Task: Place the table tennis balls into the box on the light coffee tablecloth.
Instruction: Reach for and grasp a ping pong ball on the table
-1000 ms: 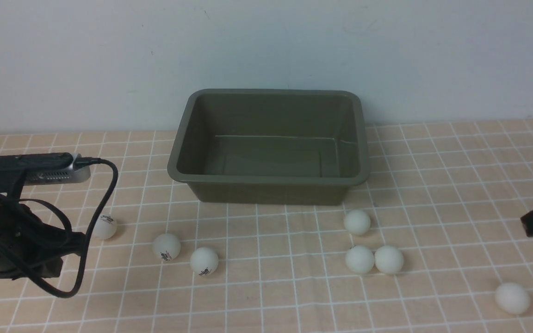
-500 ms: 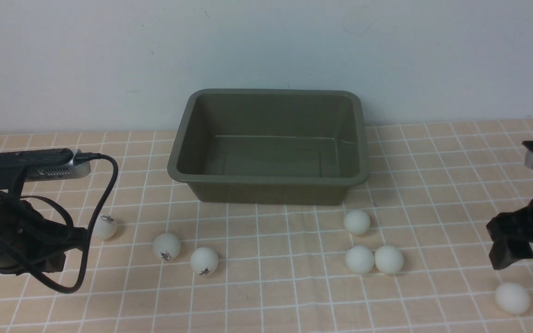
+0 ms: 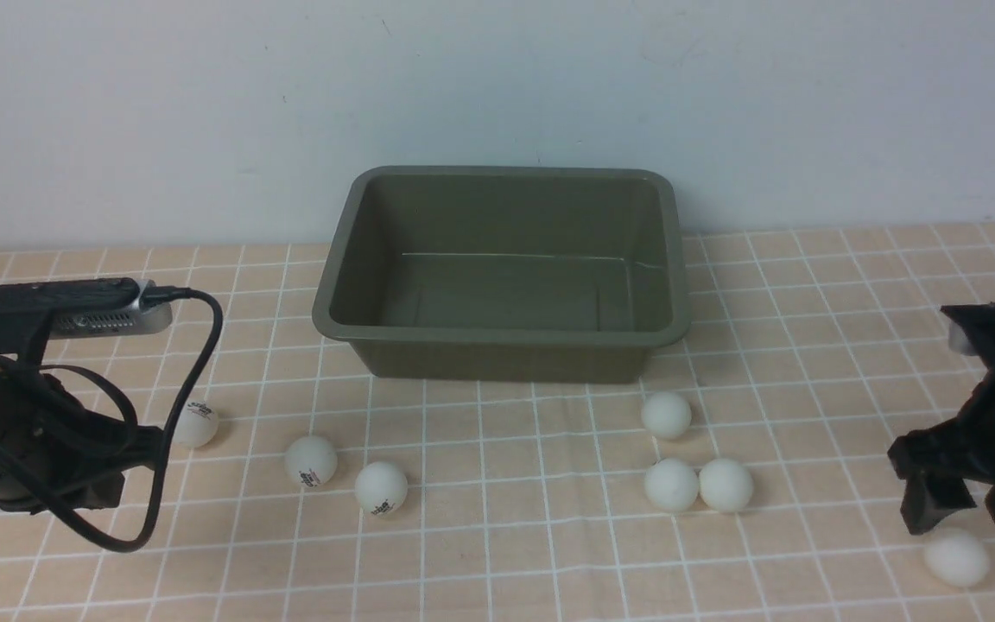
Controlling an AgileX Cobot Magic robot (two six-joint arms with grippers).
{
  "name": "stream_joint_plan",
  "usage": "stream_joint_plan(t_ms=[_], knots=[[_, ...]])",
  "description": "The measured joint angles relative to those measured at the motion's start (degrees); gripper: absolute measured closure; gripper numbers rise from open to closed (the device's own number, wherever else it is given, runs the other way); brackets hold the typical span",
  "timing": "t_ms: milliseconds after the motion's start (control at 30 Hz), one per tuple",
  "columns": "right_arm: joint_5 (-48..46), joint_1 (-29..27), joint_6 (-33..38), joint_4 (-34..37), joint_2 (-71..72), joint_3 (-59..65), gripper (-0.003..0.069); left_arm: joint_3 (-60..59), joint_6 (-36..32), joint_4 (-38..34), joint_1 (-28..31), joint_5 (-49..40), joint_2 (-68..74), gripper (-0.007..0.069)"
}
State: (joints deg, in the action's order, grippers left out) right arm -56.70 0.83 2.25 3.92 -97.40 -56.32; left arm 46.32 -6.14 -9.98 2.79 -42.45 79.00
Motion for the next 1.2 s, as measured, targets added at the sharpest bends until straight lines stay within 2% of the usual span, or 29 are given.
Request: stream_joint_plan(t_ms=[333,433,500,767,867,967,1033,1133,1200], knots=[[-0.01,0.00,-0.72,-1.03,-4.65,-0.12,0.0162,0.00,-1.08,0.00,0.00,0.00,0.00,0.0692],[-0.32,0.00,-1.01,-1.05,-5.35,-0.18,0.0211,0.00,-1.08,0.00,0.00,0.00,0.00,0.0692],[-1.15,0.00,-1.07,-1.05,-5.42,-0.24,0.0291,0.00,-1.08,-0.04,0.00,0.00,0.00,0.0692],[-8.13,0.00,-1.28,0.17,-5.42,-8.27,0.0298,0.00,-1.08,-0.04,0.00,0.00,0.00,0.0692],[-10.74,0.00,-0.86,3.12,-5.42,-15.42,0.0298,0.00,-1.08,-0.04,0.00,0.00,0.00,0.0692],[-11.59,0.00,1.79,9.54,-5.42,-22.43,0.0298,0.00,-1.08,-0.04,0.00,0.00,0.00,0.0692],[-11.59,1.00,5.29,17.23,-5.86,-29.30,0.0298,0.00,-1.08,-0.04,0.00,0.00,0.00,0.0692],[-11.59,4.77,8.01,22.71,-8.48,-39.09,0.0298,0.00,-1.08,-0.04,0.00,0.00,0.00,0.0692],[-11.59,7.82,8.26,23.43,-10.77,-43.70,0.0298,0.00,-1.08,-0.04,0.00,0.00,0.00,0.0692]])
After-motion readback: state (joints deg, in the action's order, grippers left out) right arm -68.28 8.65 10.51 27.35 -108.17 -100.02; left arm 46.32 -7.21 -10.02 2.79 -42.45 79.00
